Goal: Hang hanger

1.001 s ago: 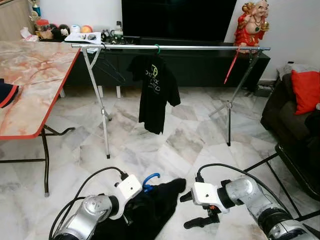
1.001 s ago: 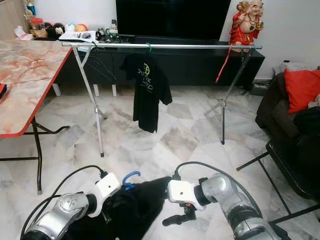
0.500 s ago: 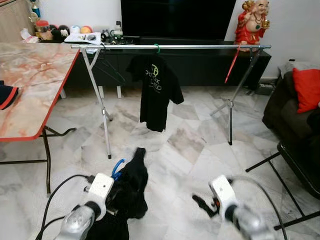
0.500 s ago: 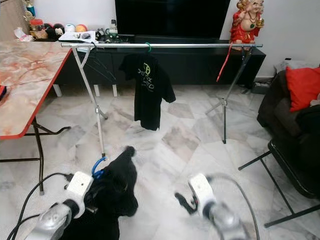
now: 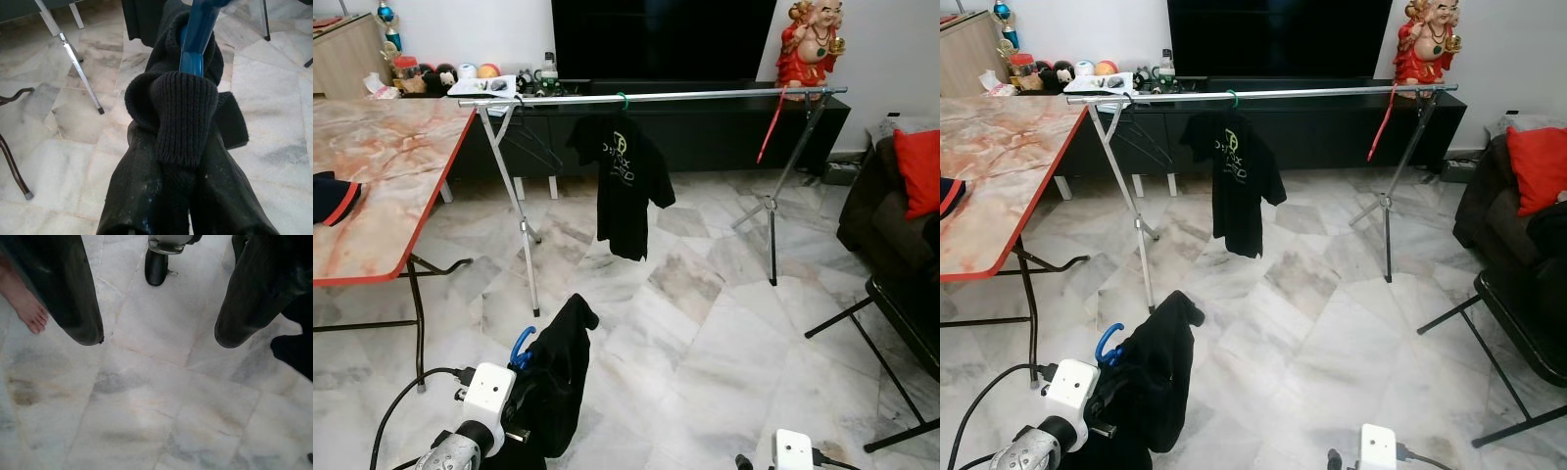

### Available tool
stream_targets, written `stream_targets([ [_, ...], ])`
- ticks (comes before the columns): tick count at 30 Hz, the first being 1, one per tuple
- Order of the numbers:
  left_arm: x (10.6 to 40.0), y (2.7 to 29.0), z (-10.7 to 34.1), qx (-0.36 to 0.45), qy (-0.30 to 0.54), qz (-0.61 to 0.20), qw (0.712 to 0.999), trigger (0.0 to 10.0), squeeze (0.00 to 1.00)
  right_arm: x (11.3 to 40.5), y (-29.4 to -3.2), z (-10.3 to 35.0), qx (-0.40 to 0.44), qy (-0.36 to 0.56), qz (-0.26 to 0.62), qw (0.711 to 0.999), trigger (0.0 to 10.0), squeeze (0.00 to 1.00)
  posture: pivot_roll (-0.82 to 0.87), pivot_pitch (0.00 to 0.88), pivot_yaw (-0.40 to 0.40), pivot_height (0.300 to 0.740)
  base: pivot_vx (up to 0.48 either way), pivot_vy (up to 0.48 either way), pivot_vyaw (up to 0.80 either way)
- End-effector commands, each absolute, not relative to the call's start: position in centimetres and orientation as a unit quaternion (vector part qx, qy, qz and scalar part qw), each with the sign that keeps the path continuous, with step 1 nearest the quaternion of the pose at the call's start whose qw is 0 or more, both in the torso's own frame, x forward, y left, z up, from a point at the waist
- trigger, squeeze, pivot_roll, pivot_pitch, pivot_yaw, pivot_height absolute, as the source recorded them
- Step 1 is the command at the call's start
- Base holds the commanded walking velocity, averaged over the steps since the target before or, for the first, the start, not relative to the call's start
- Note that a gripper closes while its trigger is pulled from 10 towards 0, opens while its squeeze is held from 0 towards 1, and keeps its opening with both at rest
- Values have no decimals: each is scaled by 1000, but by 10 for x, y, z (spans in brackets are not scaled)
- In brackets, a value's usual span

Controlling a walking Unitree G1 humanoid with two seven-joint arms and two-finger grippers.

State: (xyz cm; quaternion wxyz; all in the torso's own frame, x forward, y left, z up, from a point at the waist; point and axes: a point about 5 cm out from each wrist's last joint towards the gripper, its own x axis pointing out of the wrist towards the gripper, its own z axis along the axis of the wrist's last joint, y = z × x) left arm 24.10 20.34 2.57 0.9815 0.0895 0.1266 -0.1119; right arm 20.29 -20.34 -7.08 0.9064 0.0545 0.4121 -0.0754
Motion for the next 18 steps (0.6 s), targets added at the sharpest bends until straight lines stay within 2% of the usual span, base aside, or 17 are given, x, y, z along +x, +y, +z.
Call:
stream_targets([
  [1,240,206,32,96,114,-108,983,10000,0,195,-205,-75,58,425,-95,898,10000,0,137,13,6,740,0,0,0],
  [8,225,226,25,122,136,-99,978,10000,0,185,-206,-80,53,440,-91,892,10000,0,158,2,5,740,69,0,0],
  [11,221,235,23,91,139,-63,984,10000,0,180,-205,-83,53,445,-92,889,10000,0,163,0,-1,740,241,0,0],
  [18,212,226,21,73,137,-63,986,10000,0,178,-205,-83,59,442,-88,891,10000,0,159,0,-6,740,242,0,0],
])
